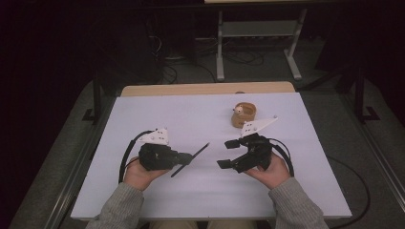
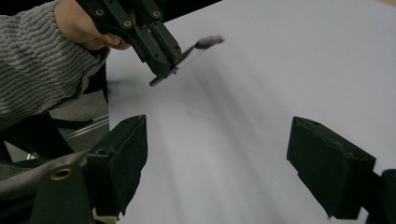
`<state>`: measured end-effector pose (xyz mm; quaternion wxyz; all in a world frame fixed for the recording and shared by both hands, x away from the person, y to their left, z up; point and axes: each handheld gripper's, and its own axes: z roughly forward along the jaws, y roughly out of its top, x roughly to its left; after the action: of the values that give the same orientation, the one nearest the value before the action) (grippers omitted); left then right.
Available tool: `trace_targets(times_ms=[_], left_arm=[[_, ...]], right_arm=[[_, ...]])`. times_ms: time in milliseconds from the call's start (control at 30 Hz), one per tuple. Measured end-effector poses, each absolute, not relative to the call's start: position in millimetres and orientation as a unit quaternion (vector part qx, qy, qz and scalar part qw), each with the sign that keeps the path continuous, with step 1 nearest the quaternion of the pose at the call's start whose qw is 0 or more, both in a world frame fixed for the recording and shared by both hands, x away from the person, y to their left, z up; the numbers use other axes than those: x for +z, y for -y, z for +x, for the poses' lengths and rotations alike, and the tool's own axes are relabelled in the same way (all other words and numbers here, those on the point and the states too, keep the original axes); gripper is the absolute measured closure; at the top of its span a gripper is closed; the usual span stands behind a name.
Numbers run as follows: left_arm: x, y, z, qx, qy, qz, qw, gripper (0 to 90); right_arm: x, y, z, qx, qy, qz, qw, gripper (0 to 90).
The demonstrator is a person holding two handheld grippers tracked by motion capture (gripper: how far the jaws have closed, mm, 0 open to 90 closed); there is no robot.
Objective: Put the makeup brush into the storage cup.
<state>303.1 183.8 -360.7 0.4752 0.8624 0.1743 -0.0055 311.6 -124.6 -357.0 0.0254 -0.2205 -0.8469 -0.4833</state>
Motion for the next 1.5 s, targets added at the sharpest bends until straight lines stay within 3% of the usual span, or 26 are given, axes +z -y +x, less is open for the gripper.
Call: trace_targets(times_ms=[467, 933, 1267, 1500], left_arm=[[-367, -175, 301, -0.017, -0.135, 0.863, 0.486, 84.1], [-369, -162, 295, -0.028, -0.097, 0.866, 0.489, 84.1], [-370, -156, 293, -0.036, -0.084, 0.869, 0.485, 84.1], [-371, -154, 293, -0.034, -0.083, 0.874, 0.478, 84.1]], right_arm=[[-359, 107, 313, -0.474, 0.858, -0.189, 0.053, 28.8], [-358, 102, 311, -0.486, 0.855, -0.156, 0.088, 51.8], [-361, 101, 311, -0.492, 0.851, -0.14, 0.12, 77.9], [-363, 101, 311, -0.49, 0.852, -0.142, 0.118, 80.0]])
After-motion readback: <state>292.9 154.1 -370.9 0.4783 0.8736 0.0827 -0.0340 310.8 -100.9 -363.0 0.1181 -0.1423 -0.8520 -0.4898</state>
